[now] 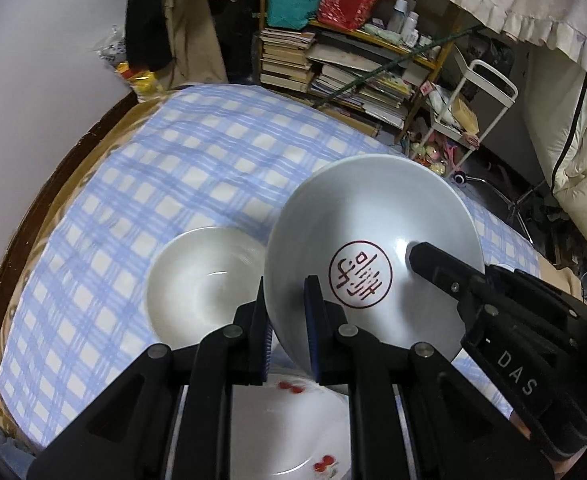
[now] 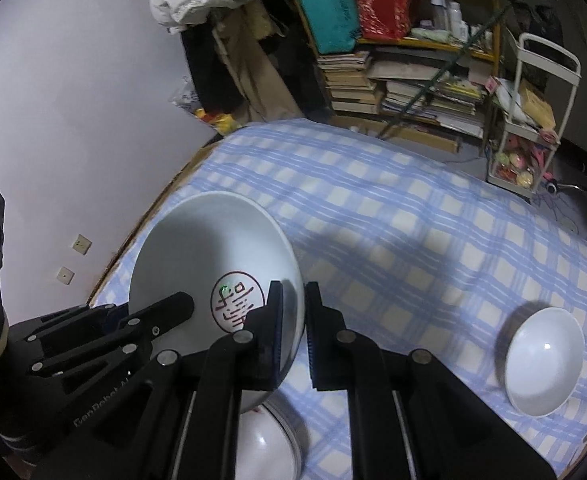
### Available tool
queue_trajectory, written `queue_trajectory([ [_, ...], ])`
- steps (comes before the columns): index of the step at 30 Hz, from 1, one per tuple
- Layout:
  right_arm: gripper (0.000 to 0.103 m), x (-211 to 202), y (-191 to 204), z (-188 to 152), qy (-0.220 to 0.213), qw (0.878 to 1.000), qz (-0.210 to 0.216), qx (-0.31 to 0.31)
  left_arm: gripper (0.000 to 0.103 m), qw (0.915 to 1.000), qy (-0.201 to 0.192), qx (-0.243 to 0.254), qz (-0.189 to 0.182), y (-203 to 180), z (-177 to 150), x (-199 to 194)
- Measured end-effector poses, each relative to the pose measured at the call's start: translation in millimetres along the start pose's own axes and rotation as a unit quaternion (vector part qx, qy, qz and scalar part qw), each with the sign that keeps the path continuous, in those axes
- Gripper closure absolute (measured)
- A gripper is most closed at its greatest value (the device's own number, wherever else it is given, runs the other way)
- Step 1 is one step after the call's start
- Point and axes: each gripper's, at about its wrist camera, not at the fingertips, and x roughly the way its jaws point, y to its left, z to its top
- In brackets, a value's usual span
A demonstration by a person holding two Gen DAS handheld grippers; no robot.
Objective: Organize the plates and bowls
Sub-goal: 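Lift the red-stamped white bowl off the cloth with both tools, then carry and lower the red-stamped bowl into the plain white bowl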
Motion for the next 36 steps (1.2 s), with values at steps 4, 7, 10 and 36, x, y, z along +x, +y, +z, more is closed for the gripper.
queue_trajectory([
  [4, 0.091, 5.4, 25.4, -2.5, -0.001, 1.0, 0.009, -0.014, 0.088, 0.9999, -0.004, -0.01, 0.007, 24.5, -7.2, -5.6],
  [7, 0.091, 13.5, 40.9, -7.3, 0.007, 1.0, 0.013, -0.022, 0.088, 0.9998, 0.001, -0.019, 0.01, 41.9, -12.7, -3.2],
  [10, 0.091, 23.8, 53.2, -12.7, 0.014, 0.999, 0.014, -0.03, 0.087, 0.9995, 0.005, -0.028, 0.011, 55.4, -18.9, 2.1],
  [36, 0.091, 110.1, 77.4, -40.5, 0.086, 0.995, -0.015, -0.048, 0.087, 0.9952, 0.018, -0.096, -0.005, 110.6, -45.0, 63.5],
])
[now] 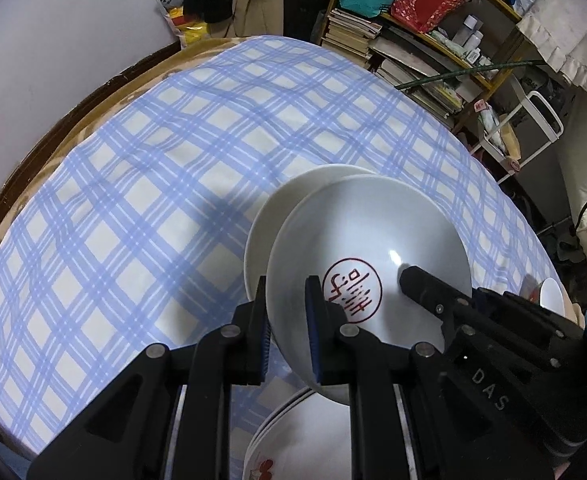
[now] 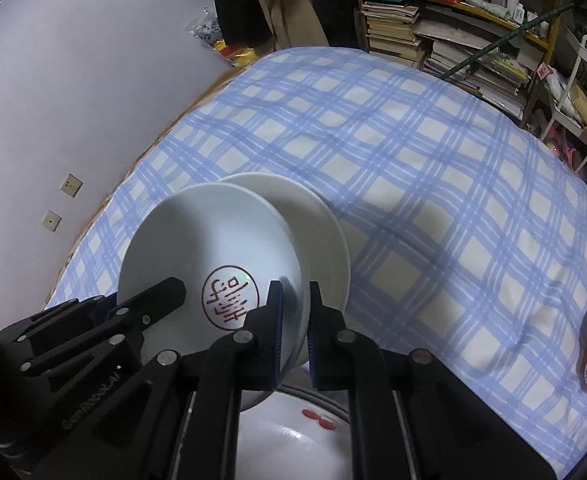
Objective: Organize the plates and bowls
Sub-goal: 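Carry and lower the red-stamped bowl into the plain white bowl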
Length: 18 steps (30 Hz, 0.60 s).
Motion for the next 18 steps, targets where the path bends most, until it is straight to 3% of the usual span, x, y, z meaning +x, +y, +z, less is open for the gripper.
queue_trajectory([
  [9, 0.091, 14.8, -1.0, -4.7, 0.004, 1.0, -0.004, 0.018, 0.087, 0.9996, 0.012, -0.023, -0.012, 9.1, -2.6, 12.8],
  [18, 0.091, 17.1, 0.8, -6.3, -0.022, 0.999, -0.02, 0.028, 0.088, 0.9986, 0.014, -0.042, -0.03, 16.4, -1.9, 15.8],
])
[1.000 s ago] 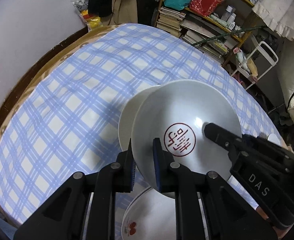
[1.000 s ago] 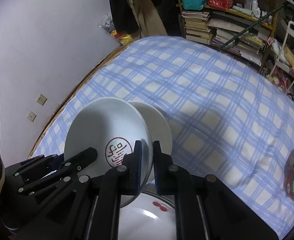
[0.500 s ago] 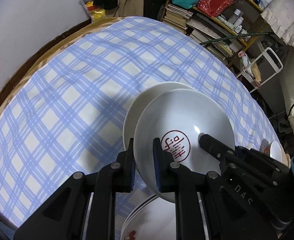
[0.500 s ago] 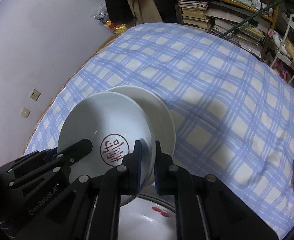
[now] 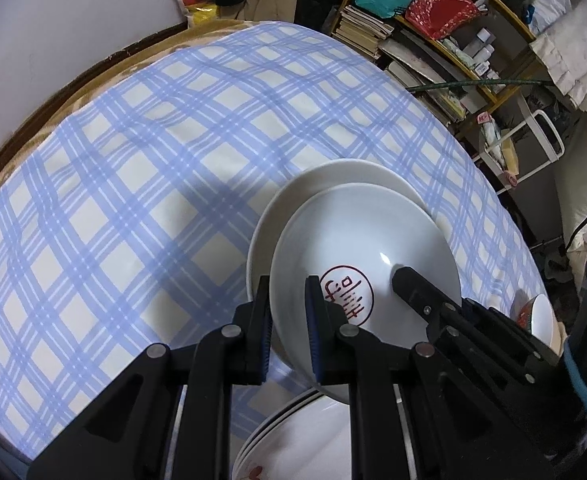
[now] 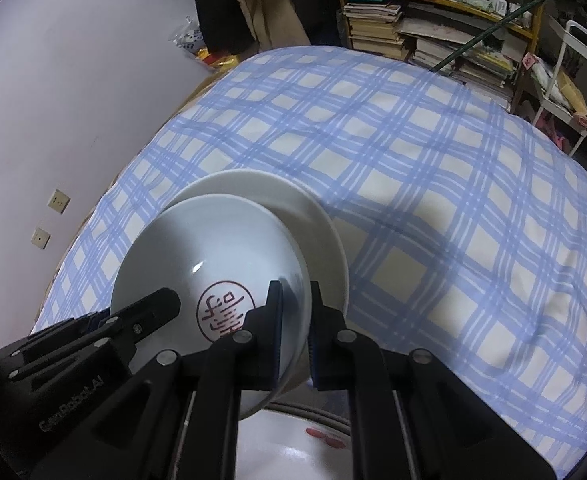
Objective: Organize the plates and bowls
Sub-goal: 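Carry and lower the red-stamped bowl into the plain white bowl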
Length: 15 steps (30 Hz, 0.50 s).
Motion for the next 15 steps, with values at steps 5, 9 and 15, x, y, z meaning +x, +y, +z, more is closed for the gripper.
queue_trajectory([
  [5, 0.09, 3.5, -0.2, -2.7, -0.011, 1.0, -0.003, 0.018, 0.088, 0.9999, 0.002, -0.01, -0.01, 5.0, 0.7, 0.2],
  [9, 0.09, 5.4, 1.1, -3.0, -0.009, 1.0, -0.009, 0.021, 0.088, 0.9998, 0.003, -0.008, -0.016, 7.1, 1.2, -0.2],
  [15, 0.088, 6.3, 4.5, -2.0, -0.008, 1.0, -0.017, 0.011, 0.088, 0.9999, 0.007, 0.0, -0.008, 4.0, 0.4, -0.2],
])
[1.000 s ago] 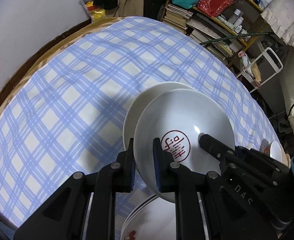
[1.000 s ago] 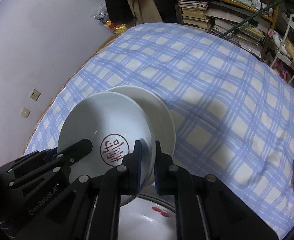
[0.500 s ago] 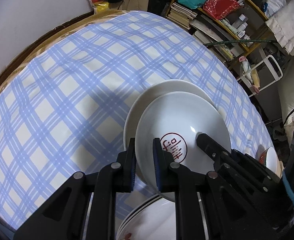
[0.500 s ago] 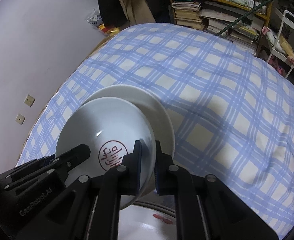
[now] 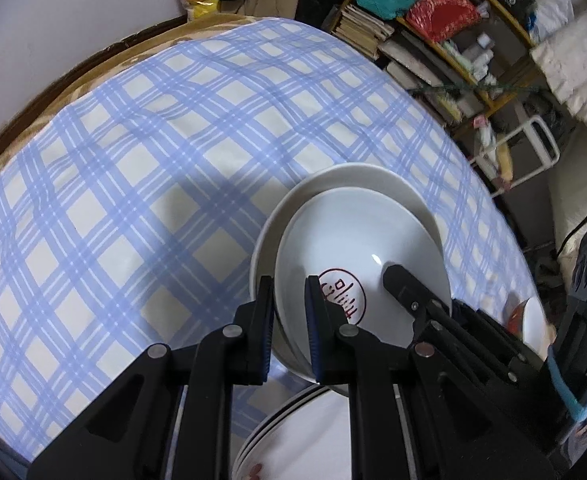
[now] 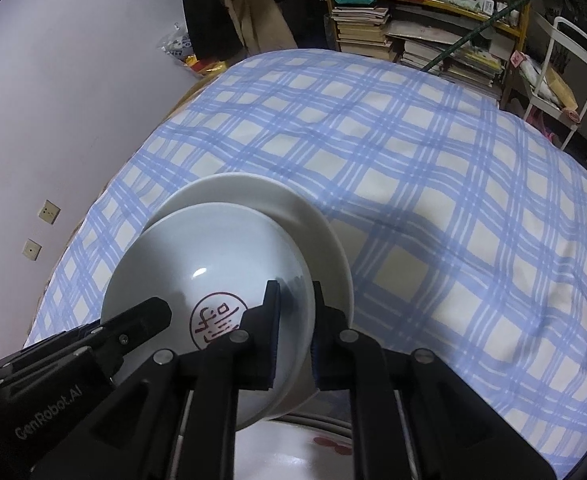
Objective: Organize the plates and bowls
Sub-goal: 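Carry and lower the red-stamped bowl into the plain white bowl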
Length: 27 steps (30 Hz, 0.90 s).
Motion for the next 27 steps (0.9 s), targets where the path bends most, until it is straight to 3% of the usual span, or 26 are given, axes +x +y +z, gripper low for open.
queue_trajectory([
  [8, 0.088, -2.6, 4.6, 3.8, 0.016, 0.999, -0.007, -0.034, 0.088, 0.9999, -0.006, 0.008, 0.006, -2.8, -2.6, -4.1],
  [13, 0.087, -9.0, 16.7, 3.7, 0.004, 0.994, -0.055, -0.096, 0.088, 0.9995, -0.011, 0.022, 0.018, -7.1, -0.6, -5.6],
  [27, 0.087, -26.7, 5.3, 7.0, -0.023, 0.998, -0.013, -0.061, 0.089, 0.9981, -0.05, 0.026, 0.024, -1.4, 2.9, -31.3],
])
